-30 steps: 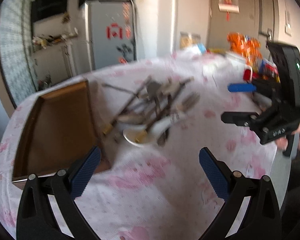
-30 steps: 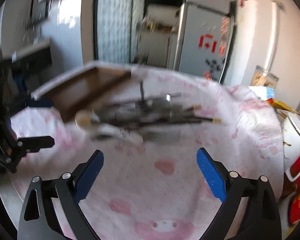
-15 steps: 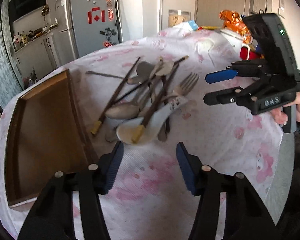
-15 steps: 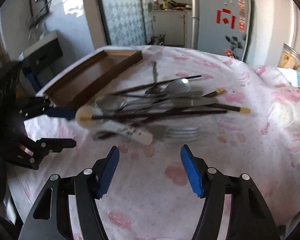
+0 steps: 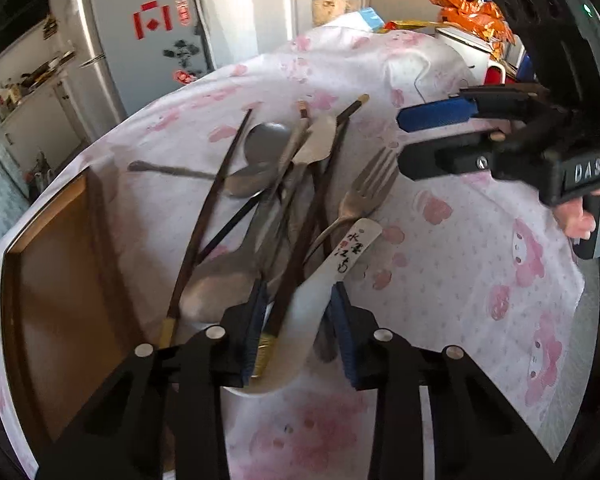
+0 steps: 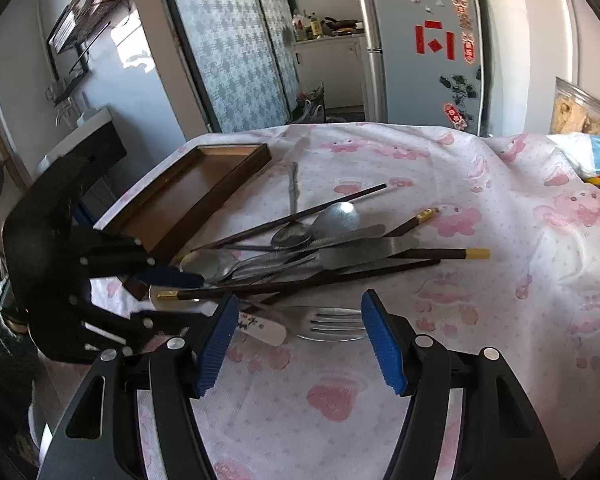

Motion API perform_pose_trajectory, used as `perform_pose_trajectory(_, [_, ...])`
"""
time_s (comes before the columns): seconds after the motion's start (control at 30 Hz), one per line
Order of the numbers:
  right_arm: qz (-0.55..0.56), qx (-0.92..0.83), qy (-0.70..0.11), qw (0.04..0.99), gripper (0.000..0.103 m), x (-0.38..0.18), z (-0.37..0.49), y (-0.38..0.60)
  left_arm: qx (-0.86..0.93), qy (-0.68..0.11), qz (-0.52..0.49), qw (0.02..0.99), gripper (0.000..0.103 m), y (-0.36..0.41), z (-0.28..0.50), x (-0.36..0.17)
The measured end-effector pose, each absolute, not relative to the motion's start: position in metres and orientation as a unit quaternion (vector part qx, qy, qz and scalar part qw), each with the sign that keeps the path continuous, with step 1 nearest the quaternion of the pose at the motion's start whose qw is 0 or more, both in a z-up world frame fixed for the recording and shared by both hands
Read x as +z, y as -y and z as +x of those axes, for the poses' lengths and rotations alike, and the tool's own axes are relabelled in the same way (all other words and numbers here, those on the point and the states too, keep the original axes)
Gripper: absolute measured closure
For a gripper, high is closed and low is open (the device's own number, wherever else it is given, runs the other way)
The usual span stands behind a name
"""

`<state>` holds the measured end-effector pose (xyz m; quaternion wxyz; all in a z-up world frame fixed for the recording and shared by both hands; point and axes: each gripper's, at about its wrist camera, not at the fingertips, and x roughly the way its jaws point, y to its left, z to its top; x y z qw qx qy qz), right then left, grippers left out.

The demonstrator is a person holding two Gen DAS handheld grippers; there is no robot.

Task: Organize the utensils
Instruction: 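Close the left gripper on a dark chopstick in the utensil pile, then carry the chopstick into the wooden tray and open the left gripper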

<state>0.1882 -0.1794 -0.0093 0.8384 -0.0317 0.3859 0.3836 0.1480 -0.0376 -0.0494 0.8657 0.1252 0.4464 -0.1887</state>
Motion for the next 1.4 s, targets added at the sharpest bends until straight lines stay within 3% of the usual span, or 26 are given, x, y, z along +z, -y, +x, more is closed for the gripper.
perform_pose_trajectory(0.1, [0.008,0.385,-0.402,0.831,0.038,-0.01,0.202,0.189,-0.195,-0.455,0.134,0.858,0.069,0.043,0.155,-0.05])
perform_pose_trajectory(0.2, [0.045,0.389,-0.416,0.821,0.038,-0.011,0.213,0.194,-0.212,-0.461,0.133,0.851,0.077,0.047,0.159,-0.049])
perform_pose_trajectory(0.27, [0.057,0.39,-0.42,0.817,0.038,-0.011,0.216,0.195,-0.23,-0.464,0.125,0.846,0.096,0.049,0.159,-0.046])
perform_pose_trajectory(0.9, [0.181,0.391,-0.501,0.751,0.039,-0.039,0.201,0.159,-0.256,-0.41,0.076,0.872,0.096,0.04,0.118,-0.001])
perform_pose_trajectory(1.0, [0.194,0.367,-0.497,0.762,0.073,-0.041,0.198,0.156,-0.249,-0.408,0.083,0.875,0.096,0.033,0.104,-0.003])
perform_pose_trajectory(1.4, [0.102,0.431,-0.474,0.761,0.082,0.003,0.195,0.008,-0.141,-0.386,0.039,0.911,0.096,-0.071,0.067,0.006])
